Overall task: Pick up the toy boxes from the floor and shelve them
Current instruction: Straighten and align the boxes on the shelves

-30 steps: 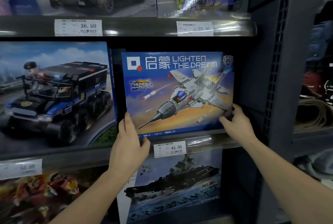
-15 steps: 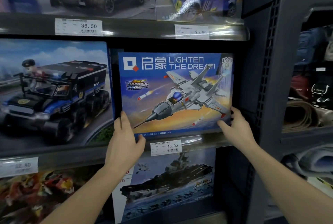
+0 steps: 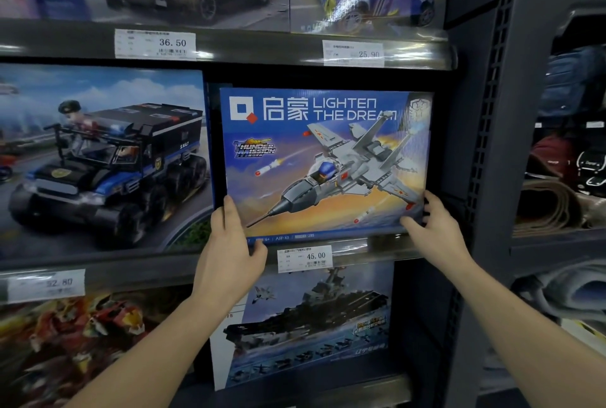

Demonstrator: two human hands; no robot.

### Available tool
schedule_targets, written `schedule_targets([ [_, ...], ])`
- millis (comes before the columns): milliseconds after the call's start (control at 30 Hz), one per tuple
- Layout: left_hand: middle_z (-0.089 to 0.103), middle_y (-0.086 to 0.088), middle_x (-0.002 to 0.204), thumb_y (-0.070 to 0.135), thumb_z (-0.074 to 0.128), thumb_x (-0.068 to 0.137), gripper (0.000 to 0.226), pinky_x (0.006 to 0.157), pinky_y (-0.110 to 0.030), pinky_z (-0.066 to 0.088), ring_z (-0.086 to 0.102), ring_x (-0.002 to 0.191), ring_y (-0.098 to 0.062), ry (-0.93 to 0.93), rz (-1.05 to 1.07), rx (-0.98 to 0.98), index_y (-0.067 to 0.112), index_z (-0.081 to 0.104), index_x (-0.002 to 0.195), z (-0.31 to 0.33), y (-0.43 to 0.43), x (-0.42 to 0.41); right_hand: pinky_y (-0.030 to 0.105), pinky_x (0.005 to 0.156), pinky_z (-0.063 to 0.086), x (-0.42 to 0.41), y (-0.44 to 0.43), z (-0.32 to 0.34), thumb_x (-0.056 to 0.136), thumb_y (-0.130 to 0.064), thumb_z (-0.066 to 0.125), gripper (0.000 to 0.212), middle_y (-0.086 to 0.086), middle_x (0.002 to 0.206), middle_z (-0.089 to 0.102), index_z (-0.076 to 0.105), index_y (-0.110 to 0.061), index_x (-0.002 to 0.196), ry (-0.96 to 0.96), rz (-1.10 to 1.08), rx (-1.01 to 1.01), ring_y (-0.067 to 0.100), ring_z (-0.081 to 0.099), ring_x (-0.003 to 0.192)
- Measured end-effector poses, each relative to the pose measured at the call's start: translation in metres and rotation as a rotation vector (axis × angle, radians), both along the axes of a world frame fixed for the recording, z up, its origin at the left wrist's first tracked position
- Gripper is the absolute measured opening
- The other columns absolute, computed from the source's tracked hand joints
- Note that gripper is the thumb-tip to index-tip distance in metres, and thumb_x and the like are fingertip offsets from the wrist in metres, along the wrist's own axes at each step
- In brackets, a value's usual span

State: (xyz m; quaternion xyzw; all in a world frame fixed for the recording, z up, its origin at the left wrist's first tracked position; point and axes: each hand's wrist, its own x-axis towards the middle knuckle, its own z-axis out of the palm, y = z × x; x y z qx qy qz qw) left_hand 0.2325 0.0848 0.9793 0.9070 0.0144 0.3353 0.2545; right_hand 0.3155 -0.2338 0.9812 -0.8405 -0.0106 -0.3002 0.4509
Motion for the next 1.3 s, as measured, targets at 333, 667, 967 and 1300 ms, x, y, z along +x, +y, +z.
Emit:
schedule_targets([
  [333, 0.014, -0.009, 0.162, 0.029, 0.060, 0.093, 0.090, 0.075, -0.024, 0.039, 0.055, 0.117, -0.026, 0.008, 0.004, -0.020, 0.013, -0.001, 0.158, -0.002, 0.000, -0.001, 0.039, 0.103, 0.045, -0.004, -0.001, -0.007, 0.089, -0.024, 0.066, 0.077, 0.006, 0.145, 0.050, 0.027, -0.019, 0.155, 0.008, 0.030, -0.017, 0.024, 0.050, 0.129],
  [667, 0.020, -0.011, 0.160, 0.031, 0.059, 0.092, 0.090, 0.082, -0.034, 0.048, 0.052, 0.122, -0.029, 0.023, 0.043, 0.053, 0.011, -0.001, 0.157, -0.004, 0.000, -0.003, 0.033, 0.089, 0.045, -0.010, 0.001, -0.012, 0.090, -0.020, 0.065, 0.076, 0.005, 0.143, 0.051, 0.026, -0.023, 0.155, -0.024, 0.041, -0.055, 0.022, 0.051, 0.126],
  [967, 0.022, -0.012, 0.160, 0.030, 0.060, 0.092, 0.092, 0.085, -0.034, 0.047, 0.050, 0.125, -0.028, 0.038, 0.034, 0.045, 0.010, -0.001, 0.157, -0.003, 0.000, 0.000, 0.038, 0.097, 0.047, -0.010, 0.000, -0.016, 0.091, -0.023, 0.064, 0.077, 0.003, 0.147, 0.048, 0.024, -0.024, 0.156, -0.042, 0.054, -0.050, 0.021, 0.048, 0.131],
  [1300, 0.039, -0.005, 0.136, 0.012, 0.068, 0.081, 0.060, 0.094, -0.038, 0.048, 0.046, 0.122, -0.021, -0.255, -0.060, 0.027, 0.008, 0.044, 0.136, -0.035, 0.001, -0.012, 0.032, 0.105, 0.037, -0.024, 0.013, -0.049, 0.088, -0.018, 0.064, 0.054, 0.009, 0.140, 0.047, 0.047, -0.008, 0.138, -0.286, -0.093, -0.062, 0.023, 0.043, 0.131],
])
